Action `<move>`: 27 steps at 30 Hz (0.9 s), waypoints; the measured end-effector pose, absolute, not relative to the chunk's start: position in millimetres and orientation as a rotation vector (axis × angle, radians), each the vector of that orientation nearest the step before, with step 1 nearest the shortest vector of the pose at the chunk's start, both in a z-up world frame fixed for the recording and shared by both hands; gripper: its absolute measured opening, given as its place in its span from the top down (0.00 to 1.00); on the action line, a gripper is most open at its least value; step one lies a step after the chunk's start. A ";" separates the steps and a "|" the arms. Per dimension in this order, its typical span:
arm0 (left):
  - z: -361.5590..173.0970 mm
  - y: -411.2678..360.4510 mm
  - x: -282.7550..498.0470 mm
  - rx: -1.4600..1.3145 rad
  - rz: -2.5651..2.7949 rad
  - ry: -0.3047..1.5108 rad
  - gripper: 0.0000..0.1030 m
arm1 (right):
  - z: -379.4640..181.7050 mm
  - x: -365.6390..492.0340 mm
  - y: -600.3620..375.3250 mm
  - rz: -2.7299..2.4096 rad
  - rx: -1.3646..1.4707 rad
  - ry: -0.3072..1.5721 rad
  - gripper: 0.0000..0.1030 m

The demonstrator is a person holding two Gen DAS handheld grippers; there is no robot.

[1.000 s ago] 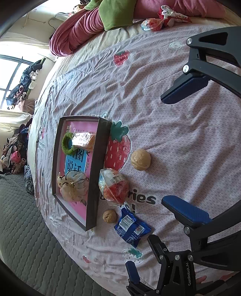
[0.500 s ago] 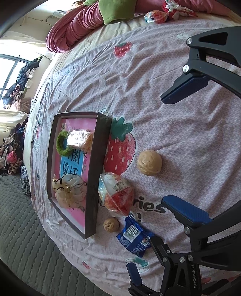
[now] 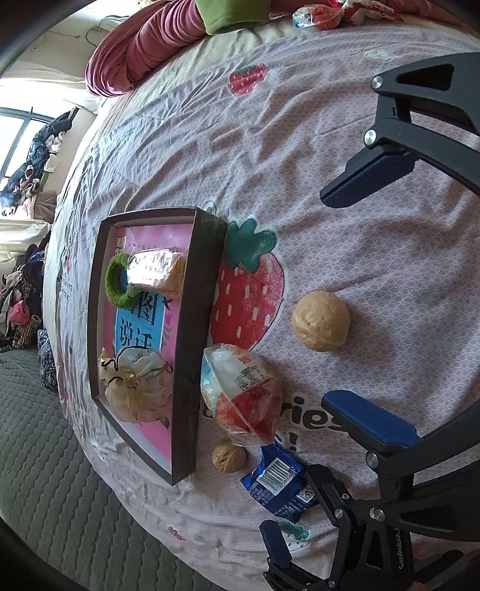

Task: Organize objects
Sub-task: 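Grasp the blue snack packet with the left tool while the right tool grasps a walnut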

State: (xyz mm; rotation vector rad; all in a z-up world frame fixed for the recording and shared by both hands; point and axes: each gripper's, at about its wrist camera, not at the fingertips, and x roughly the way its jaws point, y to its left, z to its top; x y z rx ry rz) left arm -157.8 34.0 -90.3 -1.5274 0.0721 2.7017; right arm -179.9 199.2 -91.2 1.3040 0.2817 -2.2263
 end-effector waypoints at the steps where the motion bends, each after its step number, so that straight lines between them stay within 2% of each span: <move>1: -90.5 33.8 -158.6 -1.528 2.701 0.069 0.04 | -91.6 -180.3 198.3 -2.224 1.303 0.282 0.03; 8: -94.2 34.3 -162.0 -1.527 2.701 0.064 0.04 | -98.0 -183.1 194.1 -2.214 1.310 0.267 0.05; 16: -93.3 31.3 -163.3 -1.517 2.701 0.040 0.04 | -102.0 -186.5 191.9 -2.202 1.315 0.245 0.26; 20: -92.5 33.4 -162.1 -1.503 2.694 0.048 0.13 | -102.0 -186.2 189.8 -2.191 1.311 0.233 0.31; 23: -92.1 35.4 -161.3 -1.496 2.676 0.037 0.23 | -101.6 -184.8 188.7 -2.179 1.309 0.227 0.37; 27: -91.6 36.7 -160.4 -1.498 2.669 0.032 0.26 | -101.4 -183.7 187.6 -2.170 1.309 0.218 0.42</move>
